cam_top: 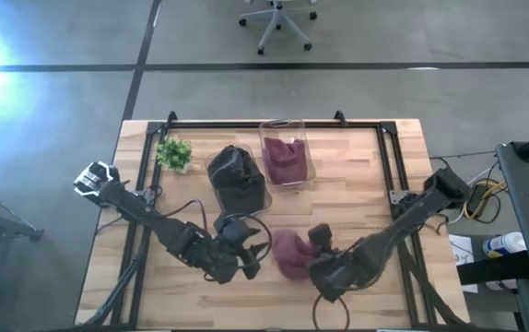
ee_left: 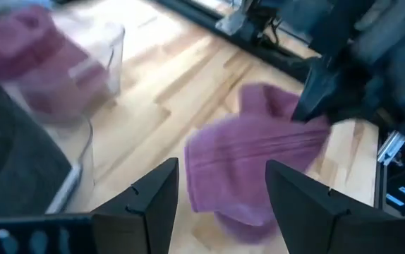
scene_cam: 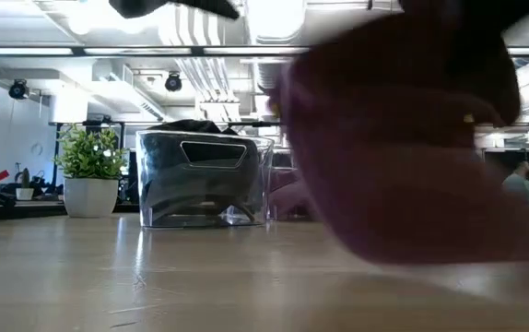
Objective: Pick & Place hat
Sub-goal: Put the red cap into the right transparent bin
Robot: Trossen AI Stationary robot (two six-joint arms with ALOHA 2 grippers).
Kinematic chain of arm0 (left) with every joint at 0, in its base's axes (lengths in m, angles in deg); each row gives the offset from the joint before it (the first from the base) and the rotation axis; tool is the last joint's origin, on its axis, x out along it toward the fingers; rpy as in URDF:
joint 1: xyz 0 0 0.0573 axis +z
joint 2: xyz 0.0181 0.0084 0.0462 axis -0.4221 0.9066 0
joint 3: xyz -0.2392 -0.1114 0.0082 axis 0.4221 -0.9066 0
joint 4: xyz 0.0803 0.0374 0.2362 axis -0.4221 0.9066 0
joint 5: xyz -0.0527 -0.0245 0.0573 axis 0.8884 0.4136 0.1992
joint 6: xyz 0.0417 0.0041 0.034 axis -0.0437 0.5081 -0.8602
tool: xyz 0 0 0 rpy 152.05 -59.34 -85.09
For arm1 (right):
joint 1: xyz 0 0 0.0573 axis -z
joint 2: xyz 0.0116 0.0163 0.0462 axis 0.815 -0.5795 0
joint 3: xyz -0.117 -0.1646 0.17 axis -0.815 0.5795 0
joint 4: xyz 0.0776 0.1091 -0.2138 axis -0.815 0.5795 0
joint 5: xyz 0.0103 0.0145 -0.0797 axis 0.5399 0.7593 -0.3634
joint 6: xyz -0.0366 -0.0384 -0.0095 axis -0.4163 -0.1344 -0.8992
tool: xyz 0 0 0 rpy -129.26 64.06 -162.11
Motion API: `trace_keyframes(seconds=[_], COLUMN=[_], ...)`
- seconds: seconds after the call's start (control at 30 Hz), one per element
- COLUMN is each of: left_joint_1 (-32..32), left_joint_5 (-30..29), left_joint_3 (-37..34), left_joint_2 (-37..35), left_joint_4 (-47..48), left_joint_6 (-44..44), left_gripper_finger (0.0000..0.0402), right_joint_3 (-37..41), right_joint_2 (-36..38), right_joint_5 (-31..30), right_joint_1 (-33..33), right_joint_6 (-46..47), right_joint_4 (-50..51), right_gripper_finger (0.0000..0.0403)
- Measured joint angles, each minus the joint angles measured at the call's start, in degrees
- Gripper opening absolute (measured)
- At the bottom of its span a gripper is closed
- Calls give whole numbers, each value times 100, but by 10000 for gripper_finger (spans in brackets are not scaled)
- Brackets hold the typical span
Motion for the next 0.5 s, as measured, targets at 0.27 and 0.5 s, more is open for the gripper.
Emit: trace_keyframes(seconds=[0.27, 0.5], left_joint_1=[-75, -78], left_joint_5=[656, 326], left_joint_3=[-294, -185], left_joint_2=[293, 335], left_joint_4=[-79, -297], left_joint_6=[1013, 844], left_gripper_finger=[206, 206], right_joint_3=[322, -359], right_joint_2=[-480, -127], right_joint_5=[133, -1809], right_joint_1=[-630, -483], right_joint_6=[789, 996], right_joint_4=[-443, 1235], right_gripper_finger=[8, 8])
